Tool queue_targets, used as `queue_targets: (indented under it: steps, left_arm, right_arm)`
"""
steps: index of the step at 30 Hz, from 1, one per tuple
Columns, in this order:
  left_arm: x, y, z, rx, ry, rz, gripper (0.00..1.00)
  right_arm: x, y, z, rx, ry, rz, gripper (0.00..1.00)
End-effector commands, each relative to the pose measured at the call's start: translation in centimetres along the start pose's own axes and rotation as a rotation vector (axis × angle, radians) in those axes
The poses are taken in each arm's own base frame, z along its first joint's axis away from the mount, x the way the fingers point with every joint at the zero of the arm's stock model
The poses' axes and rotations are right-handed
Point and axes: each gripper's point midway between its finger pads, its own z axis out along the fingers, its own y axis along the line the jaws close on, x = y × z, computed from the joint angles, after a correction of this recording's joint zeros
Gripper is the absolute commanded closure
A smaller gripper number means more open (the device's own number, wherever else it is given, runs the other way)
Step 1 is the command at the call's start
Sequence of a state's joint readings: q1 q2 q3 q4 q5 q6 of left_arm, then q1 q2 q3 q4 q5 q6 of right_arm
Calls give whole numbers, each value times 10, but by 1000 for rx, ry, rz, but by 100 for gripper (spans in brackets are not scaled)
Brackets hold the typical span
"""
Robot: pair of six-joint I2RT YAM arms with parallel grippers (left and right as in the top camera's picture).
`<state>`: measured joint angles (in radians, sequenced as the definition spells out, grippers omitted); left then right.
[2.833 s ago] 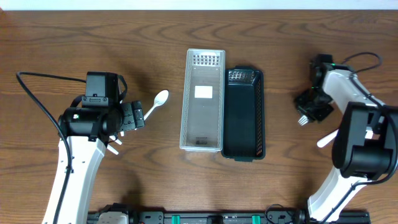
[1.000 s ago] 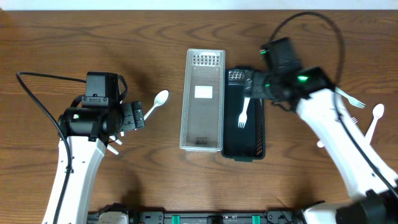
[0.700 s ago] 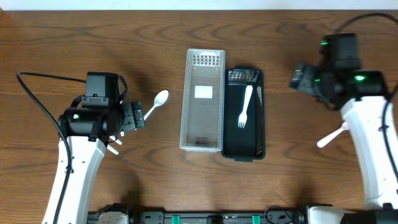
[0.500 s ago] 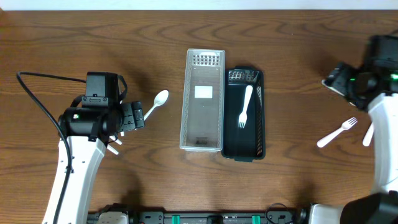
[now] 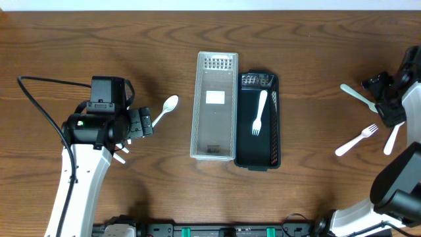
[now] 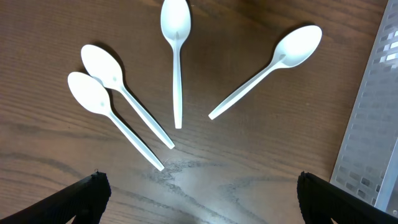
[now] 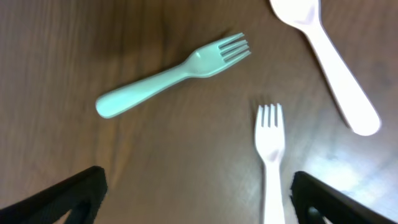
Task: Pack container
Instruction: 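Move the right gripper back over the forks and grasp one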
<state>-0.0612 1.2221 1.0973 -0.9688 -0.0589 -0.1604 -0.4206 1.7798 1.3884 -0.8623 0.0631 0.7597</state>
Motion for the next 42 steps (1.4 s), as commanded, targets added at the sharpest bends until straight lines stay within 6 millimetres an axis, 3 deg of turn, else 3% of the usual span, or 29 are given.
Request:
queue_targets:
  steps: [1,7,10,16,21,23,27,35,42]
  left_arm:
    - [-4,-1,-3,2,-11,-9,2]
    - [-4,-1,-3,2,-11,-9,2]
    - [-4,-1,-3,2,-11,-9,2]
    - [-4,-1,-3,2,-11,-9,2]
    - [-4,-1,-3,2,-11,-9,2]
    - [-4,-1,-3,2,-11,-9,2]
    - [-4,-1,-3,2,-11,-9,2]
    - [-4,-1,-3,2,-11,-9,2]
    - [-4,-1,-3,2,-11,-9,2]
  right_arm:
    - [-6,13,3,-52,-7,104,1]
    - [-10,31,1,-133,-8,138,1]
    - [-8,34,1,-150,-4,57,1]
    - [-12,60,-4,-243,-99,-621,1]
    - [8,37,0,-177,-38,-1130,1]
    - [10,20,2,-103,-1,-1206,1]
    - [8,10,2,-46,13,-1209,1]
    - [-22,41,1,-25,-191,-1669,1]
    - [-23,42,15,-4,-186,-1920,3]
